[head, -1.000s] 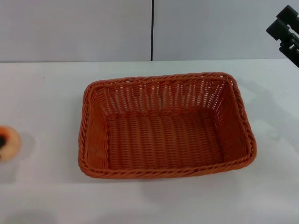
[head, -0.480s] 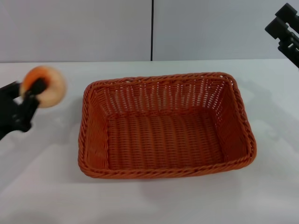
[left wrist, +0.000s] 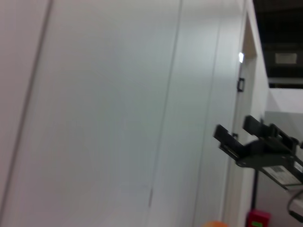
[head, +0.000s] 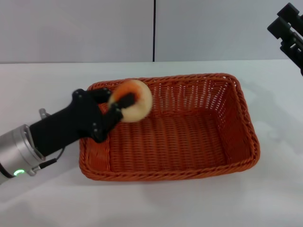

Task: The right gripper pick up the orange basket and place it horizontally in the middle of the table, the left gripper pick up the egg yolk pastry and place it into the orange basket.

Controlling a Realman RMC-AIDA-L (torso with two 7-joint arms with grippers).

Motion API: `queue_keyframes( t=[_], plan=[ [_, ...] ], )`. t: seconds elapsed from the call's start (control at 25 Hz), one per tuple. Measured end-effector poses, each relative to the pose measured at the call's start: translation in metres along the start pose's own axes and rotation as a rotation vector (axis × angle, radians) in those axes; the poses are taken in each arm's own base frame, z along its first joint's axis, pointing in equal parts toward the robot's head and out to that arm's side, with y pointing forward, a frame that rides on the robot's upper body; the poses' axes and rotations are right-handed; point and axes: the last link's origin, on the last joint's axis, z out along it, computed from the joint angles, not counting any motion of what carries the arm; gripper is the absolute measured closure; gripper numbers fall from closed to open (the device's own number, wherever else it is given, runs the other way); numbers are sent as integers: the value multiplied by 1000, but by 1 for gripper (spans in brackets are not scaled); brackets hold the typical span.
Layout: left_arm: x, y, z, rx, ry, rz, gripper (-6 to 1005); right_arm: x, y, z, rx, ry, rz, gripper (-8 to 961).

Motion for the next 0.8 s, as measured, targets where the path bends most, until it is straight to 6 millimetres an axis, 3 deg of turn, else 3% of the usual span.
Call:
queue_keyframes(
  t=[0.16,0.44,0.56,0.8],
  plan=[
    [-3,2,4,-14,-15,4,858,4,0,0,6,4,-2,367],
    [-6,-2,-7,43,-21,-9,634,3,0,-1,2,-3,-12,367],
    [-5,-4,-13,74,-13,-6,480,-1,-2,-5,13,-17,-25,367],
    [8,-15,-97,441,95,63,215,-18,-9,-39,132,-77,-118,367]
  ],
)
